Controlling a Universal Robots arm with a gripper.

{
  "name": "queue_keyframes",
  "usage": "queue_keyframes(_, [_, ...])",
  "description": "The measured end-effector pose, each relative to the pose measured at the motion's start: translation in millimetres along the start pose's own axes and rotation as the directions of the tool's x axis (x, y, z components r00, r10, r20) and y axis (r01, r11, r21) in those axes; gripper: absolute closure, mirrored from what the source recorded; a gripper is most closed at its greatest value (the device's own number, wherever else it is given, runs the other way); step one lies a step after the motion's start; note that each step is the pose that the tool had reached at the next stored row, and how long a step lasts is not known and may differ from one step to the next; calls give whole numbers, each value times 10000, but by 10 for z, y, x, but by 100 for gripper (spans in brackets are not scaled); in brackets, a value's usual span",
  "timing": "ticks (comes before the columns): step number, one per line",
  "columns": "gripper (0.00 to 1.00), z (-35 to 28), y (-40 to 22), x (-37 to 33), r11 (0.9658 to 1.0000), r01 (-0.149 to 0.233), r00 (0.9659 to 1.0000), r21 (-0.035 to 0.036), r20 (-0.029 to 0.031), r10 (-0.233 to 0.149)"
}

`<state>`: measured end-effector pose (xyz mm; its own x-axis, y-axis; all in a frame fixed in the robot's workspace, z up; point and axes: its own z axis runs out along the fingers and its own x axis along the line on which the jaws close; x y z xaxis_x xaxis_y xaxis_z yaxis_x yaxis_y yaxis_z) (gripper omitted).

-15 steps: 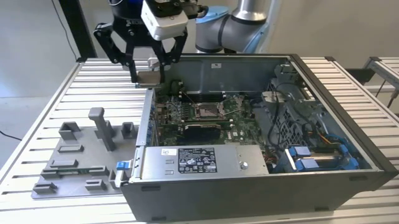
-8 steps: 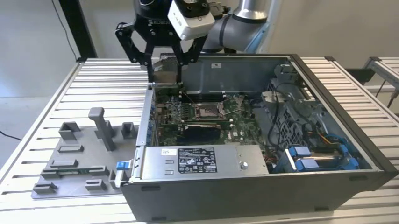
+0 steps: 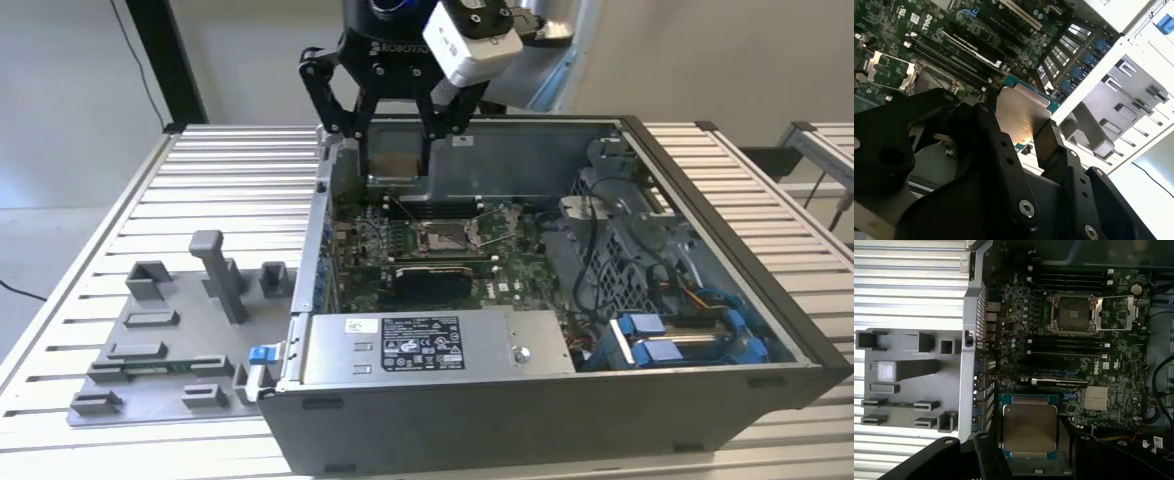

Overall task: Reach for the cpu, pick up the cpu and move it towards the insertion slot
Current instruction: 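Pick up the cpu and move it towards the insertion slot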

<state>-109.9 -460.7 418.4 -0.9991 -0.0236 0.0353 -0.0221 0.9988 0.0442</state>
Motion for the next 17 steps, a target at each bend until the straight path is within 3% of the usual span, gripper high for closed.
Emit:
queue_keyframes(8, [100, -5, -6, -366, 10000, -2, 10000, 48, 2, 2])
queue_keyframes(14, [100, 19, 26, -635, 9998, -4, 10000, 210, 63, 3])
queue_keyframes(17, [100, 35, 87, -695, 9996, -8, 10000, 272, 81, 6])
